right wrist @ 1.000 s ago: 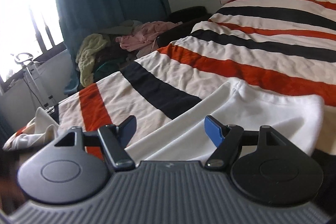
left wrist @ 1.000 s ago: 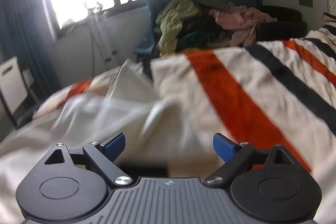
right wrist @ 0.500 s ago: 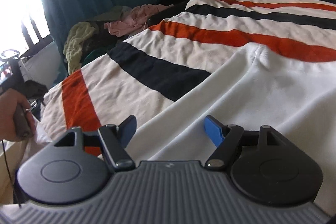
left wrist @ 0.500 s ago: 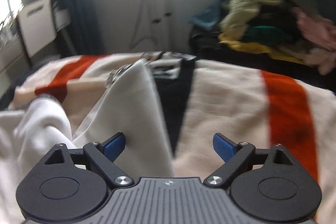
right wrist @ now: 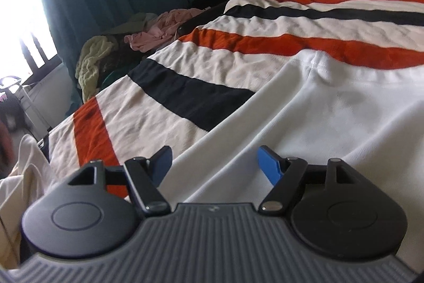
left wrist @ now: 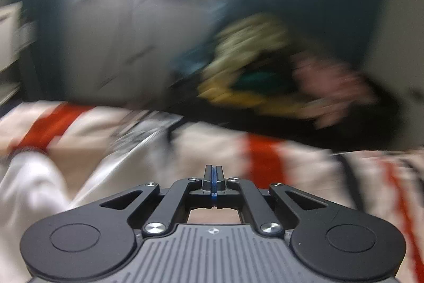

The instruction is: Fold clothes

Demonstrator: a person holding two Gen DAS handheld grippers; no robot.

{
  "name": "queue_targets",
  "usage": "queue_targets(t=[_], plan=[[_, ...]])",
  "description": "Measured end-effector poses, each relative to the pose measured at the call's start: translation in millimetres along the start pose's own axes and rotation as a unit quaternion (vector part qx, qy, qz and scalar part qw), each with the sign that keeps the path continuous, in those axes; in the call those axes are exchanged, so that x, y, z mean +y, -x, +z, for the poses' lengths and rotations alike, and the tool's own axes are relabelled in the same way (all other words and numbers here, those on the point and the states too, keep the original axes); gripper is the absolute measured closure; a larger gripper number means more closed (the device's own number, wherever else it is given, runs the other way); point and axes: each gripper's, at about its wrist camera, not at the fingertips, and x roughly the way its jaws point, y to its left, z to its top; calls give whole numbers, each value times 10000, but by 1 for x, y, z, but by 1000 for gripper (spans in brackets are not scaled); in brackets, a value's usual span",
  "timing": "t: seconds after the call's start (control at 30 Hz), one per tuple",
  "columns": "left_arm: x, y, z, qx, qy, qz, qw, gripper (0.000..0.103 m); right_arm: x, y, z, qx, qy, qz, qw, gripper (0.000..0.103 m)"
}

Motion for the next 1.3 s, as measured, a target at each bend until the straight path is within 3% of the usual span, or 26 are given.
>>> queue_targets(t=[0.1,0.23,0.33,0.37,0.4,0.43,0.47,0.57,0.7,0.73,0.8,0.83,0.9,0.97,1.0,1.17,1.3], plan=[[-36,39,13,-204,-714,-524,9959,103,-2,8,5,-76,41,-64,9999,30],[-53,56,12,-75,-963,-495,9941,103,-9,20,13,-138,-104,-110,9998,29],[-48,41,-7,370,-928,55,9950,87,-12,27,16,-202,-116,-130,9996,29],[-44,32,-16,547,-922,298,9938,71,-13,27,17,-170,-129,-145,9997,29],[-39,23,-28,737,-921,570,9914,44,-15,26,17,-122,-159,-157,9997,29],[-34,13,-39,910,-929,831,9880,34,-16,24,16,-70,-200,-167,9996,29],[-27,3,-51,1081,-967,995,9844,30,-16,22,16,-31,-232,-168,9996,29],[-4,-30,-87,1616,-1134,1284,9719,34,-15,17,13,34,-240,-145,9996,29],[-3,-51,-113,1452,-1556,1534,9650,24,-10,5,6,184,-187,-107,9996,29],[-3,-55,-118,1384,-1667,1591,9632,27,-7,2,4,215,-140,-95,9996,28],[-5,-65,-130,1247,-1887,1705,9590,49,-3,-3,1,225,-23,-93,9997,28],[-5,-66,-132,1225,-1932,1705,9584,55,-2,-5,1,210,-2,-97,9997,28],[-2,-60,-123,1293,-1809,1612,9616,84,0,-8,0,205,12,-113,9997,28],[3,-49,-111,1359,-1508,1470,9681,95,1,-9,1,200,12,-117,9997,28],[8,-42,-106,1355,-1383,1404,9710,99,0,-8,1,195,2,-105,9998,28],[30,16,-80,883,-788,1009,9878,99,-4,-3,5,161,-24,-100,9998,30],[75,82,-72,498,-21,1016,9936,99,-7,7,9,66,-54,-111,9999,29]])
